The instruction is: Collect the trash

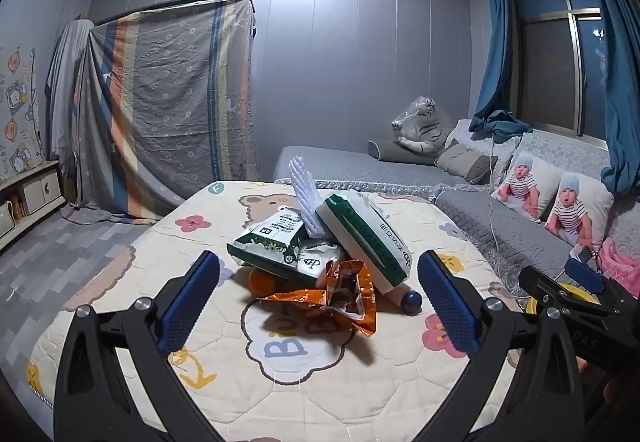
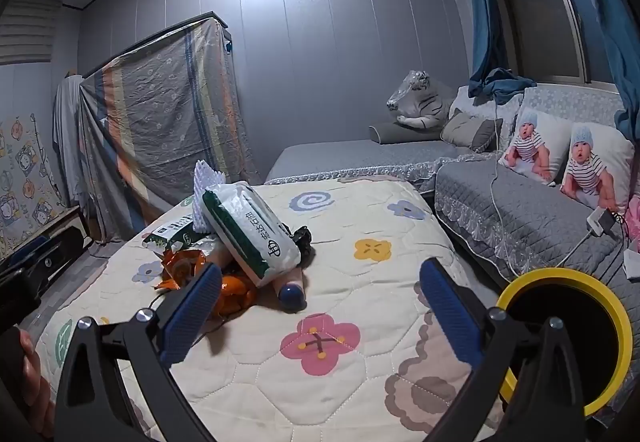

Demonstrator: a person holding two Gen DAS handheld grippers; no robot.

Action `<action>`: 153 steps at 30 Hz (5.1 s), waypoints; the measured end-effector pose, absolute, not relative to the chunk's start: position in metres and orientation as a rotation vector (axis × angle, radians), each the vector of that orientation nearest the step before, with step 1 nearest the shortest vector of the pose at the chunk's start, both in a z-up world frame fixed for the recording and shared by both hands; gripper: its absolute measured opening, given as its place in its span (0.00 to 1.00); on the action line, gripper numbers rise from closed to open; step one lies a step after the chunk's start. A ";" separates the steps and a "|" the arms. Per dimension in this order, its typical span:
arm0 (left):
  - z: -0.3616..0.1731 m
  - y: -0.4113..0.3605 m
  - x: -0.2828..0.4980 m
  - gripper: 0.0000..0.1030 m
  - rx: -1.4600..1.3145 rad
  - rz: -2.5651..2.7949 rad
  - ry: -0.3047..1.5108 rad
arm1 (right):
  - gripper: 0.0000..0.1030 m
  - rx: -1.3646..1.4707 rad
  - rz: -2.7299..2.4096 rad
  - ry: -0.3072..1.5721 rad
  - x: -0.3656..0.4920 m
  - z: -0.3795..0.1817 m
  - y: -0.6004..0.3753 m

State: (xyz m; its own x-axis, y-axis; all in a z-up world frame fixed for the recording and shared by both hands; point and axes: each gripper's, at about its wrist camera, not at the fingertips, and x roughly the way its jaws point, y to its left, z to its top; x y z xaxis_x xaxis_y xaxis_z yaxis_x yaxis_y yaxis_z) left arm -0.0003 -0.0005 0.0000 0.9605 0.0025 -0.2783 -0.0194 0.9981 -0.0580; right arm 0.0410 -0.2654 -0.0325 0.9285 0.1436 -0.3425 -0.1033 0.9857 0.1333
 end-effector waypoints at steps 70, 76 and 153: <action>-0.011 0.003 0.009 0.92 -0.098 0.008 0.344 | 0.93 0.138 0.128 0.383 0.048 -0.037 -0.267; -0.011 0.002 0.010 0.92 -0.098 0.005 0.353 | 0.93 0.138 0.129 0.385 0.048 -0.036 -0.268; -0.058 0.106 0.170 0.92 -0.105 -0.224 0.583 | 0.25 -0.065 0.806 0.863 0.285 -0.024 -0.192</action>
State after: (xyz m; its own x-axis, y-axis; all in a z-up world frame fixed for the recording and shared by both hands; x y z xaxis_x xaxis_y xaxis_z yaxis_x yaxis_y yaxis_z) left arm 0.1705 0.1062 -0.0580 0.8113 -0.2393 -0.5333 0.1802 0.9703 -0.1612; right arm 0.2847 -0.1925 -0.0243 0.3803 0.6063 -0.6984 -0.6559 0.7092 0.2585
